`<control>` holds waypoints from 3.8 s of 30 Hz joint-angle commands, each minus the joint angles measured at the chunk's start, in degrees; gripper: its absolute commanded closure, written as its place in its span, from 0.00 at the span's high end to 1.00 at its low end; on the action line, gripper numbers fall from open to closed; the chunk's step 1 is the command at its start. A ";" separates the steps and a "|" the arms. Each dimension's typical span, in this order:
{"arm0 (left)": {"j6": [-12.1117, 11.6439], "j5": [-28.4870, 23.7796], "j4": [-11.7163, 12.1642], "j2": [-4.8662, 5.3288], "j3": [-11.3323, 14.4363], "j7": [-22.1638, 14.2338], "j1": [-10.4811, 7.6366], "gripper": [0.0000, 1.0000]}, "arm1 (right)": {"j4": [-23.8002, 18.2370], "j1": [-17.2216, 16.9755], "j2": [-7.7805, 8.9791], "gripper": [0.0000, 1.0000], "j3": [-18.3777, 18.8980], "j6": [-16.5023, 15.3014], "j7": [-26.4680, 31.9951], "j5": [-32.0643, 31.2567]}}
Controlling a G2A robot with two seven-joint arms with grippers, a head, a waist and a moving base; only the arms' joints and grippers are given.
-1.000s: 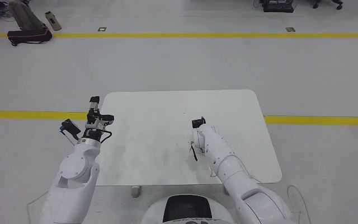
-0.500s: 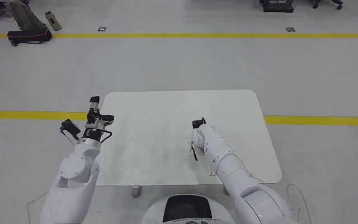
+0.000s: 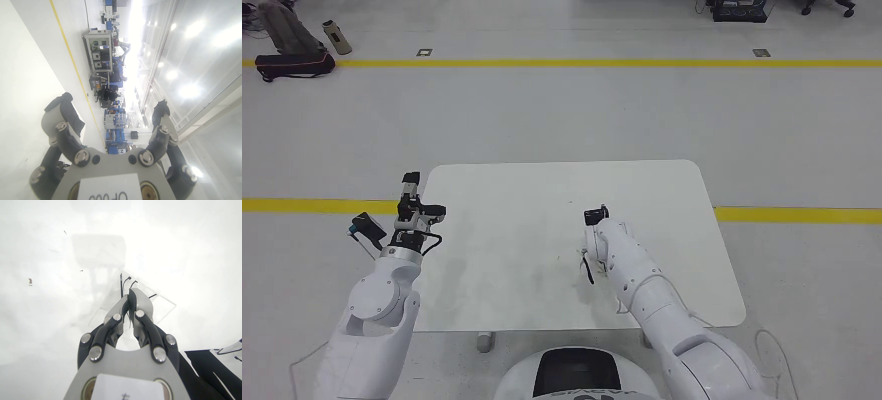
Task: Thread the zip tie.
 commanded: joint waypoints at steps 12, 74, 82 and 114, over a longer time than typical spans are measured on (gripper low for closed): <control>0.00 0.00 0.00 0.00 0.00 0.00 0.00 1.00 | -26.22 -10.84 4.86 0.00 1.34 -3.05 6.30 0.00; 0.00 0.00 0.00 0.00 0.00 0.00 0.00 1.00 | -28.02 -15.96 11.87 0.00 23.30 -38.96 1.57 69.75; 0.00 0.00 0.00 0.00 0.00 0.00 0.00 1.00 | -27.76 -15.83 11.96 0.00 23.16 -38.96 1.85 70.64; 0.00 0.00 0.00 0.00 0.00 0.00 0.00 1.00 | -37.12 -24.37 16.03 0.00 23.05 -38.96 -5.00 87.32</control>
